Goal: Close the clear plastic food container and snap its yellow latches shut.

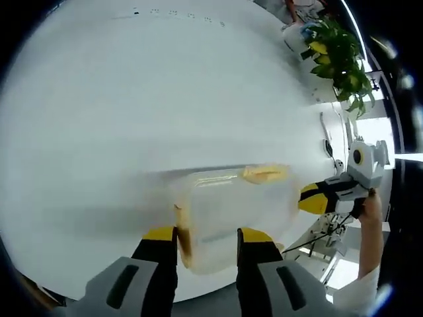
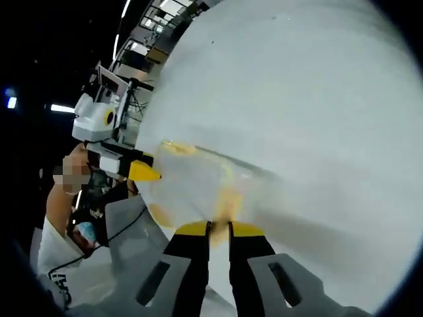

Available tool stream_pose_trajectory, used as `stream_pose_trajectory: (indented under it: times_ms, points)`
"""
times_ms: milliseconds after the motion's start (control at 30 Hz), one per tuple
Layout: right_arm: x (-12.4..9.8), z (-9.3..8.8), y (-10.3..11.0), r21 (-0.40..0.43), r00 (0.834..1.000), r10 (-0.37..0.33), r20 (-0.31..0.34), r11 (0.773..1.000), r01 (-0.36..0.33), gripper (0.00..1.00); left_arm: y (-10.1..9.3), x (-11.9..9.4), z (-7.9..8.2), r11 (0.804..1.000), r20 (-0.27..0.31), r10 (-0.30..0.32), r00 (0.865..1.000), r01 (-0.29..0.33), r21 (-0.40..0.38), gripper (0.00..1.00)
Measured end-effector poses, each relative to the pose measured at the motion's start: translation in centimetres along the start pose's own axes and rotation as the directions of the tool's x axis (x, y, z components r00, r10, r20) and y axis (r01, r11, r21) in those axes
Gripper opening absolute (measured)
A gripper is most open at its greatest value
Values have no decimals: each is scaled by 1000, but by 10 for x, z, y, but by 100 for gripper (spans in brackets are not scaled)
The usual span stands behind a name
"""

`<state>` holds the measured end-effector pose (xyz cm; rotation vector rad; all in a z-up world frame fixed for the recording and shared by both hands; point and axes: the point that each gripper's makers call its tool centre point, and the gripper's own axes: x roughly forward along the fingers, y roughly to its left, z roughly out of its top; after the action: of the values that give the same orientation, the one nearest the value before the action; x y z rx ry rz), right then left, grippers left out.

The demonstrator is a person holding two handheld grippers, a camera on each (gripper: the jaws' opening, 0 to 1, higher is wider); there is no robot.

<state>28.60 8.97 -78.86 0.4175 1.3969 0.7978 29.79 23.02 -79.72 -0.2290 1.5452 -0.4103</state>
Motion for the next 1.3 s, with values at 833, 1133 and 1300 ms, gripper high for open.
stream_pose_trajectory:
  times_ms: [833,1133,1300]
  points:
    - [3,-2,-1,3,998,55,2,998,-55,6,-12,-2,-4,999,39,-42,998,41,29,38]
    - [2,2,0,-50,1000,-27,-12,998,26,8,-4,-9,-10,997,48,-54,997,52,54,39]
    - [-2,7,-9,-127,993,-117,4,985,117,23,7,-23,2,980,134,-23,991,-4,200,35]
